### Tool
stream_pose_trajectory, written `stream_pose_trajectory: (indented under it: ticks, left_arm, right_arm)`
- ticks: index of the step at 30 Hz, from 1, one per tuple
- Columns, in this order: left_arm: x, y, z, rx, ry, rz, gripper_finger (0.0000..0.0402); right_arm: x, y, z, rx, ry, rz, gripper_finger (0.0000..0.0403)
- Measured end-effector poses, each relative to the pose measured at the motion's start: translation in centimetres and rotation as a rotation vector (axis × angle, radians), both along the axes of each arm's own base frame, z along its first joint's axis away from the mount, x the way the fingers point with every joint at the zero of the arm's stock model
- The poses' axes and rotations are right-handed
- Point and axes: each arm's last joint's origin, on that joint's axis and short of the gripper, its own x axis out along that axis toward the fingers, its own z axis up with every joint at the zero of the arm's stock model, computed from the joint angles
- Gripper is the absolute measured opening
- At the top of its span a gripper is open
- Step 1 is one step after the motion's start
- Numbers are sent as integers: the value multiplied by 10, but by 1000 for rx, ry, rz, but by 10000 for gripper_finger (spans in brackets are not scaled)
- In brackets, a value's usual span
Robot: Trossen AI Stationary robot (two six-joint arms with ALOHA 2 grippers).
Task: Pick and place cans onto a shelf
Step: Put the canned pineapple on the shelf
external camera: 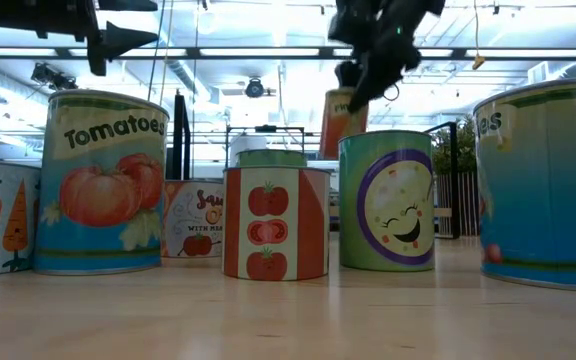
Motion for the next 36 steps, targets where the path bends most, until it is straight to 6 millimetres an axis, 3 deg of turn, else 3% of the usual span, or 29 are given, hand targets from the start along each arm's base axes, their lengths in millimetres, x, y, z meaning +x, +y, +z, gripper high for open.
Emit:
stream_pose_trajectory:
  ticks: [6,16,25,36]
  left_arm:
    - [0,0,-1,-16,5,0,247]
    - [0,1,-2,-27,14,34,247]
    - [0,1,-3,-25,25,42,247]
    - [0,1,-3,-27,24,41,247]
  right_arm:
    - [2,-40,-28,-19,92,-65,335]
    - [-16,-75,-34,-39,149,-122,342]
    - [-24,-86,-35,-54,175,-153,395]
    - [-26,-94,-34,-131,183,-210,392]
